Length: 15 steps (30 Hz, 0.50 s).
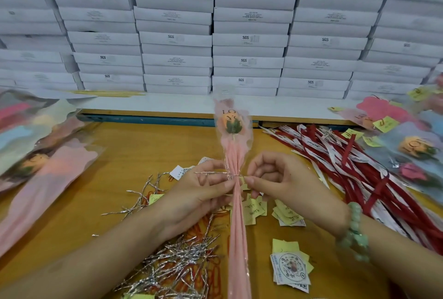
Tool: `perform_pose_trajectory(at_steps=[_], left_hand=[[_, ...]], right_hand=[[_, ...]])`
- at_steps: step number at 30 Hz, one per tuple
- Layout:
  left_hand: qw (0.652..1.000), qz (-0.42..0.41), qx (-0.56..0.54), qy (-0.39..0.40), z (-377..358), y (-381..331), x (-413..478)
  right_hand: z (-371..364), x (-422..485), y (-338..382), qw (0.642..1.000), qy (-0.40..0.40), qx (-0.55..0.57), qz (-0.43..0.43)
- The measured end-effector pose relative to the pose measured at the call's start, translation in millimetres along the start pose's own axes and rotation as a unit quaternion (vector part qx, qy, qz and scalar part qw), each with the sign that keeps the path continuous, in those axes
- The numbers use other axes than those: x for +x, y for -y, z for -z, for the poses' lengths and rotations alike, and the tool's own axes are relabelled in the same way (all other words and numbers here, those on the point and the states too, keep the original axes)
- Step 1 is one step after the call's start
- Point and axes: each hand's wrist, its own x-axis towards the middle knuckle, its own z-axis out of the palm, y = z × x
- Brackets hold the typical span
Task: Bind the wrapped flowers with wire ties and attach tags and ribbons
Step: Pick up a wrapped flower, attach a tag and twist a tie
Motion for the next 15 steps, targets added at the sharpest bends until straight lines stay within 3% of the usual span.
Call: perform_pose_trajectory(at_steps=[9,15], left_hand=[[1.0,-0.015,0.001,0.001,-1.8,-1.7,-2.1],[1.0,-0.022,0.007,0.006,-3.6,-2.9,-3.5]], right_hand=[[-0.2,-2.9,-1.7,0.996,0.023,0.018,0.079],[-2.2,-3.0,-0.3,0.995,0.063,0.065,0.044]])
